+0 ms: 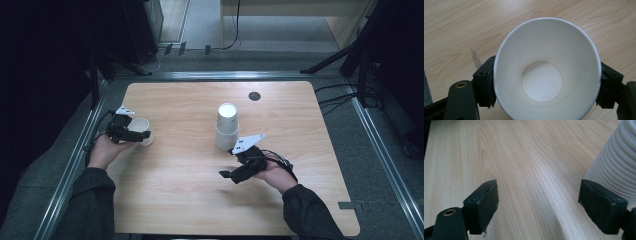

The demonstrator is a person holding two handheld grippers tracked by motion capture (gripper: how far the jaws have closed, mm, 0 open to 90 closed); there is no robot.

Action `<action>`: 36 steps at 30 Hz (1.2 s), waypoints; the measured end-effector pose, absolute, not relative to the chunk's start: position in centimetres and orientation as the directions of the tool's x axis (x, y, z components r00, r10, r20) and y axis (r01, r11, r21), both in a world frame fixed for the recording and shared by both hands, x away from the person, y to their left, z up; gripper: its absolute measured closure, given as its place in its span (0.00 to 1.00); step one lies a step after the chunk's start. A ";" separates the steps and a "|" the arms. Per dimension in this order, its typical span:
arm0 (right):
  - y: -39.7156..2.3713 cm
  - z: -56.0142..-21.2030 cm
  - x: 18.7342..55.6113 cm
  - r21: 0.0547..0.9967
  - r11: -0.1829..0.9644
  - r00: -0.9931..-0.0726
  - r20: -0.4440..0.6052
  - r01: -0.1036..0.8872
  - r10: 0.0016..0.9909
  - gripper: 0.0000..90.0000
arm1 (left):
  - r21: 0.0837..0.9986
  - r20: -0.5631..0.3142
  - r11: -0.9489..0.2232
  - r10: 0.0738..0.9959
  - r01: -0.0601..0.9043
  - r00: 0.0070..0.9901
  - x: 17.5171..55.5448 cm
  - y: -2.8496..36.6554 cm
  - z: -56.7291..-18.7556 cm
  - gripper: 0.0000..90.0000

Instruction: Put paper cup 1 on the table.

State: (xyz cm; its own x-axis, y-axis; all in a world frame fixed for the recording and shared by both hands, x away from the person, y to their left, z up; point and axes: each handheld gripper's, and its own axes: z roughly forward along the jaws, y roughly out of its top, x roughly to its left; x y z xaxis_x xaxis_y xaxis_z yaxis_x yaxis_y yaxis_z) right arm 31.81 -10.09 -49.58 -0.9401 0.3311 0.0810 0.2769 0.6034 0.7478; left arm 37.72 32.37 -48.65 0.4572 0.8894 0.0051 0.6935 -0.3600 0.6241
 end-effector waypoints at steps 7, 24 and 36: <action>-10.0 -49.6 31.8 0.746 0.607 -0.940 0.075 0.275 0.334 0.19 | 0.598 0.000 -0.365 0.890 0.713 0.456 37.9 32.3 -49.2 0.23; -10.1 -49.7 31.8 0.741 0.614 -0.940 0.064 0.270 0.336 0.19 | 0.585 -0.047 -0.343 0.890 0.735 0.453 38.2 32.0 -49.5 0.18; -10.1 -49.5 31.7 0.753 0.606 -0.941 0.056 0.259 0.332 0.18 | 0.598 -0.101 -0.298 0.893 0.744 0.439 38.1 32.4 -48.9 0.14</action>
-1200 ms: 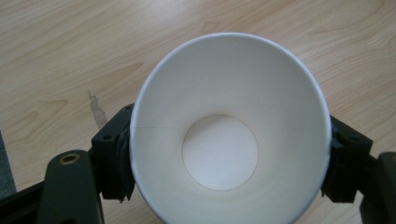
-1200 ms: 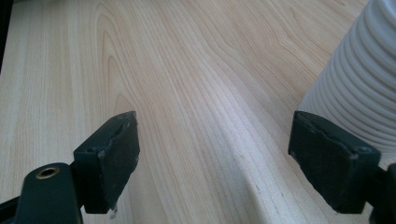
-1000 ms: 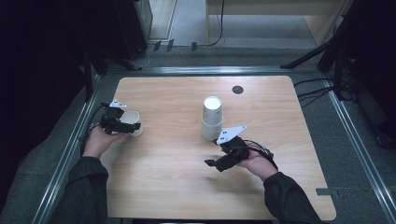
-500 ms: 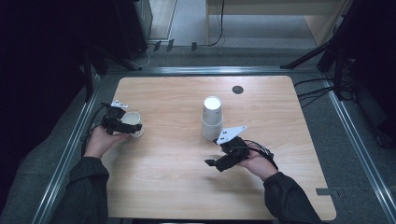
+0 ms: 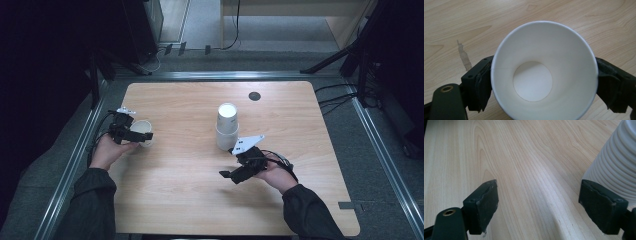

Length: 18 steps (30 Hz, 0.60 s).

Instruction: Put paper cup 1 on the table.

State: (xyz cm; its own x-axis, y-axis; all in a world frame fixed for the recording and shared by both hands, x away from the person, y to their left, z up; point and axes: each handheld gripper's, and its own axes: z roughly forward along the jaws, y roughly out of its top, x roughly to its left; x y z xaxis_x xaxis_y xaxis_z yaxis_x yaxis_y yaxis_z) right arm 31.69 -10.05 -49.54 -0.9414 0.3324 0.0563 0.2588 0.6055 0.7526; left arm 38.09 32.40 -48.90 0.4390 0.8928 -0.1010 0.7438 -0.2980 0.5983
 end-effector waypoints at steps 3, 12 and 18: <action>-10.1 -49.4 31.7 0.759 0.594 -0.938 0.063 0.267 0.342 0.18 | 0.607 -0.122 -0.276 0.894 0.745 0.430 37.9 32.7 -48.4 0.14; -10.7 -48.5 32.0 0.793 0.536 -0.928 0.094 0.289 0.361 0.16 | 0.654 -0.180 -0.219 0.885 0.724 0.430 37.2 33.5 -46.5 0.15; -11.1 -47.6 32.2 0.799 0.518 -0.915 0.098 0.306 0.391 0.16 | 0.667 -0.173 -0.231 0.876 0.708 0.449 36.7 32.9 -45.3 0.15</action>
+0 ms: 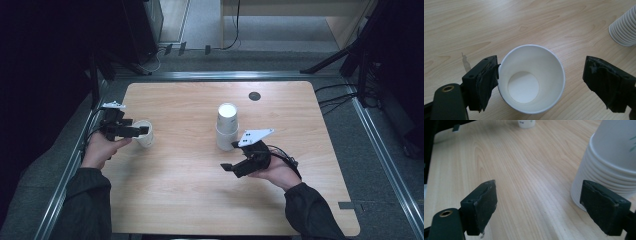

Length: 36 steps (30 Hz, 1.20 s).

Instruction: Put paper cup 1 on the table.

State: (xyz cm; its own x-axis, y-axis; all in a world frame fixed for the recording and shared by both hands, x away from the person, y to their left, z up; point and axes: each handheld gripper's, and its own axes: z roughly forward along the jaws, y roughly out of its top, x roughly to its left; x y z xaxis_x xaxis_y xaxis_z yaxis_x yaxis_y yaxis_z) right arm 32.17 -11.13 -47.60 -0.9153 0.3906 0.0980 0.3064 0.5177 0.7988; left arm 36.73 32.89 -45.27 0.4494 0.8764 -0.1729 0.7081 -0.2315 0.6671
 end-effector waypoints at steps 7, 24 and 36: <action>-11.4 -46.9 32.6 0.780 0.504 -0.897 0.160 0.370 0.412 0.16 | 0.677 -0.181 -0.268 0.842 0.686 0.508 36.1 31.5 -44.1 0.16; -14.7 -44.2 34.6 0.805 0.429 -0.849 0.162 0.409 0.504 0.38 | 0.700 -0.203 -0.307 0.781 0.645 0.591 35.0 29.1 -42.7 0.16; -14.8 -43.3 36.9 0.810 0.476 -0.864 0.071 0.341 0.498 0.34 | 0.703 -0.192 -0.354 0.740 0.617 0.644 34.1 27.4 -42.7 0.16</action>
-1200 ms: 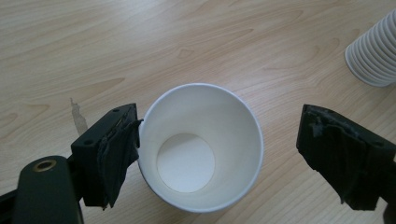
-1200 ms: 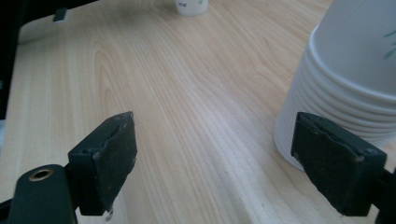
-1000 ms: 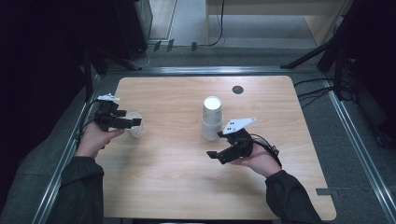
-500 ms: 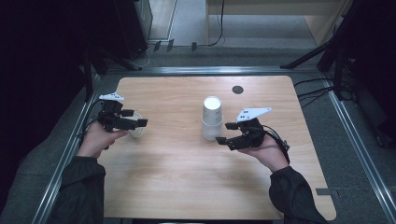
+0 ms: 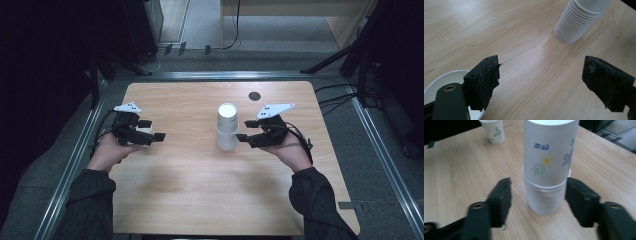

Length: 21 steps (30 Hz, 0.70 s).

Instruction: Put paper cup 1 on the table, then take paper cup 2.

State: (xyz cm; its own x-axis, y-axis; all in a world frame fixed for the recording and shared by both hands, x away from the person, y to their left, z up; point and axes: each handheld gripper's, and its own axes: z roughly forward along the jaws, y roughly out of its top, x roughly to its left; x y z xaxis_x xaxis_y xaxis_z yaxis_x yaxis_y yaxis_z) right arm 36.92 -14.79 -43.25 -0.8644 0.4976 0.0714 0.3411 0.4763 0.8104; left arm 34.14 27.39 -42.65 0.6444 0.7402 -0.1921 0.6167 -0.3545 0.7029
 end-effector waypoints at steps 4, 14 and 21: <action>-14.5 -43.2 37.8 0.808 0.469 -0.867 0.099 0.357 0.489 0.34 | 0.703 -0.192 -0.365 0.729 0.610 0.657 33.8 26.9 -42.8 0.17; -13.5 -42.7 39.9 0.798 0.488 -0.880 0.107 0.353 0.462 0.27 | 0.699 -0.204 -0.391 0.693 0.599 0.691 32.2 25.1 -43.5 0.17; -11.9 -41.7 40.8 0.772 0.536 -0.893 0.091 0.343 0.441 0.26 | 0.700 -0.195 -0.418 0.667 0.578 0.719 30.9 24.0 -44.0 0.17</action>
State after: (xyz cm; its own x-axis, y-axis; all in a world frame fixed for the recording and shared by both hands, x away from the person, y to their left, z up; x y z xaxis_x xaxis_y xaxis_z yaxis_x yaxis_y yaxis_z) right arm 40.83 -11.93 -41.68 -0.8931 0.4405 0.0910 0.3428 0.5356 0.7717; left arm 30.92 24.03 -43.98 0.7190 0.6671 -0.1952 0.5784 -0.4185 0.7003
